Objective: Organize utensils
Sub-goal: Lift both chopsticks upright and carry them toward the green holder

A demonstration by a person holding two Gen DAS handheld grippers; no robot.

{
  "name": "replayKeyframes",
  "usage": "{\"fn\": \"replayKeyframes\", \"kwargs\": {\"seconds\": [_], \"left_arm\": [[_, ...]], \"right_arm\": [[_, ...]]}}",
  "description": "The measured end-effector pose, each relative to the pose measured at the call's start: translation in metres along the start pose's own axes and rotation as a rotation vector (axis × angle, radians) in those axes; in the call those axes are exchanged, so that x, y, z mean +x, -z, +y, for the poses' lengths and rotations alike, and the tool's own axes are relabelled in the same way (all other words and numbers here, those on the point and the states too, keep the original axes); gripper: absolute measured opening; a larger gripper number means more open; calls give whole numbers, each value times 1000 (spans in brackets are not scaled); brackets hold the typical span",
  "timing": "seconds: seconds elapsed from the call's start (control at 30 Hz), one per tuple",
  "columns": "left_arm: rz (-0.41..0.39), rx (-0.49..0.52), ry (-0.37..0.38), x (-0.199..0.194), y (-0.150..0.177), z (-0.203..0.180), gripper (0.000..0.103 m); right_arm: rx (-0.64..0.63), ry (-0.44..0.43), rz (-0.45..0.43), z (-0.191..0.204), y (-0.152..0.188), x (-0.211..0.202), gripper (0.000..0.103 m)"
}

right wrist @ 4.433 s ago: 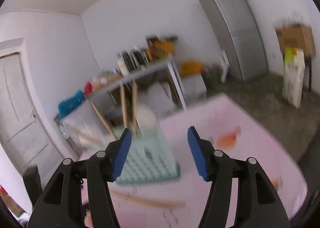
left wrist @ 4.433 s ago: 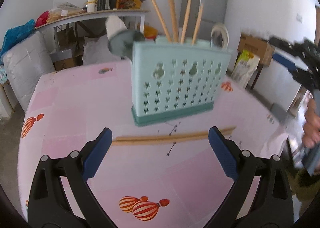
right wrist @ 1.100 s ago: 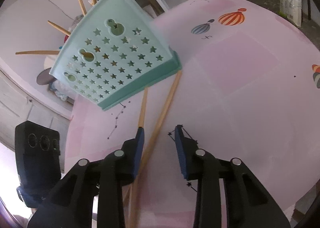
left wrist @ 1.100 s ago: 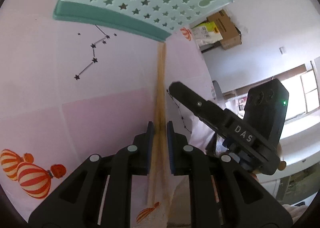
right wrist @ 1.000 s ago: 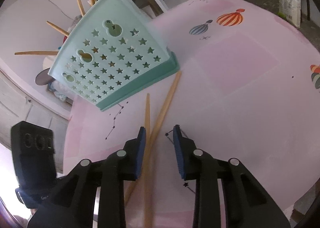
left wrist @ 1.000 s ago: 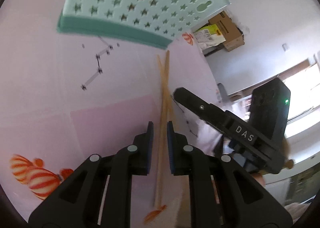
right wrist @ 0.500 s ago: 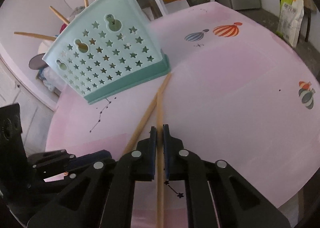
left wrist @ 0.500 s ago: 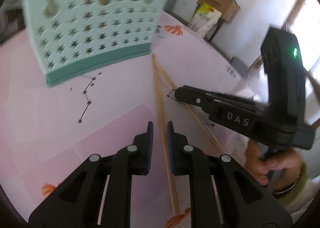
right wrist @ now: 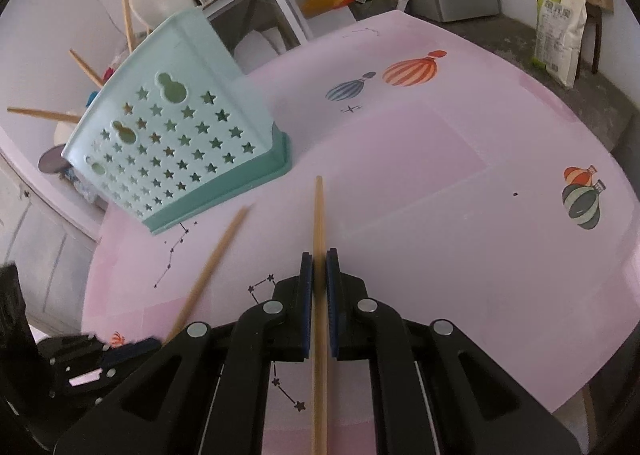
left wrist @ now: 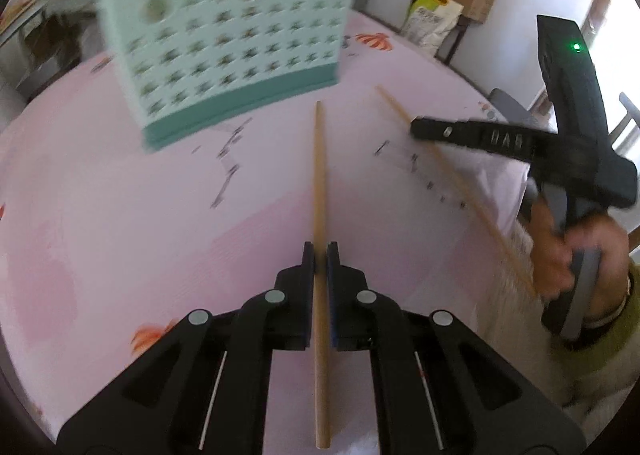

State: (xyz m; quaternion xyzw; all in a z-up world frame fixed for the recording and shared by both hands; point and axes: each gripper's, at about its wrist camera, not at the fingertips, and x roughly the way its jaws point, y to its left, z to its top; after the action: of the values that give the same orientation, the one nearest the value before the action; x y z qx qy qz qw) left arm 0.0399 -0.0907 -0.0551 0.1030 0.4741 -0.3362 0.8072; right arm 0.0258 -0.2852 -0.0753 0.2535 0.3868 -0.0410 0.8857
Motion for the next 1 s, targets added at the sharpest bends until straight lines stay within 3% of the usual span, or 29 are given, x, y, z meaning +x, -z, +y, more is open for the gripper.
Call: {"fn": "replayKeyframes", "kwargs": {"seconds": [0.13, 0.2, 0.43, 0.67, 1.0], "left_arm": [[14, -28, 7, -9, 3, 12, 8], [1, -14, -4, -10, -3, 13, 20], [10, 38, -1, 15, -44, 5, 21], [14, 111, -51, 41, -73, -4, 20], [-2, 105, -61, 49, -91, 3, 5]], "right_arm": [[0, -26, 13, 0, -4, 6, 7], [-3, -32, 21, 1, -6, 9, 7], [-30, -28, 43, 7, -9, 12, 7], [-66, -23, 59, 14, -13, 15, 8], [-158, 10, 60, 28, -20, 23, 8]]}}
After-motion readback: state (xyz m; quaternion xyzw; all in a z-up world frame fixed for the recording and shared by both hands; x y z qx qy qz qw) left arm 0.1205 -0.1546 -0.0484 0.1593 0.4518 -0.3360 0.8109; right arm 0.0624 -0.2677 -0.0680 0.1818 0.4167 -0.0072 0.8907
